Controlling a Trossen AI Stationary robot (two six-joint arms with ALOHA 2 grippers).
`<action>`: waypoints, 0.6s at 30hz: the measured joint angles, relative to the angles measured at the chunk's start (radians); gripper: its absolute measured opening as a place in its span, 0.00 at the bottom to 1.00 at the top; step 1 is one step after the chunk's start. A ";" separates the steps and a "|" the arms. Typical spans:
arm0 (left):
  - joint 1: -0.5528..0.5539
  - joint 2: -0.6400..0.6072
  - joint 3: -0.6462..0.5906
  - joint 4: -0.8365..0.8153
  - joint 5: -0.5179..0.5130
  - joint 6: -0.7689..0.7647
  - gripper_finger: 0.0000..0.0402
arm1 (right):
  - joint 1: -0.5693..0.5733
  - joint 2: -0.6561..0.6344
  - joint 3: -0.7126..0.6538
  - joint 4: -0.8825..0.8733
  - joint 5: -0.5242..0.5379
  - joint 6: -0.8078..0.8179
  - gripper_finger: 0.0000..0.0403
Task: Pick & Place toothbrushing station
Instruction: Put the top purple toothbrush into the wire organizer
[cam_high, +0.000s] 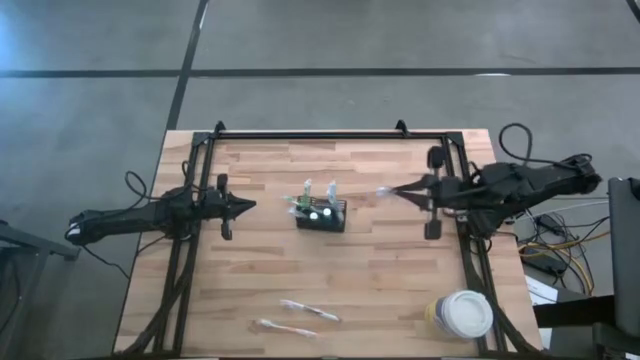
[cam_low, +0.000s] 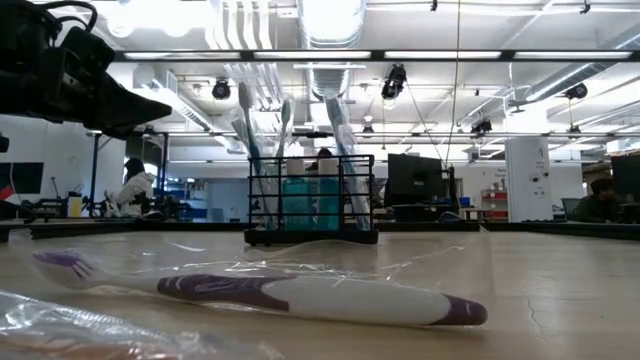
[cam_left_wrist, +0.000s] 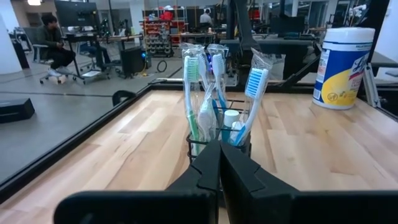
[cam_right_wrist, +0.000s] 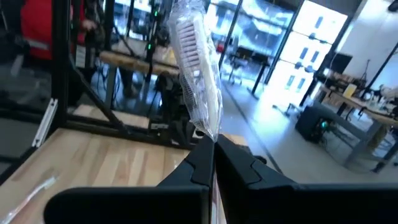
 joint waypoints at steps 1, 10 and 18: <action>0.000 0.000 0.000 0.000 0.000 0.005 0.02 | 0.000 -0.042 -0.059 0.037 0.000 0.000 0.02; 0.000 0.000 0.001 0.025 0.000 0.040 0.02 | 0.000 -0.373 -0.494 0.312 -0.002 0.042 0.02; 0.000 0.000 0.001 0.025 0.001 0.069 0.02 | 0.000 -0.580 -0.720 0.454 -0.018 0.038 0.02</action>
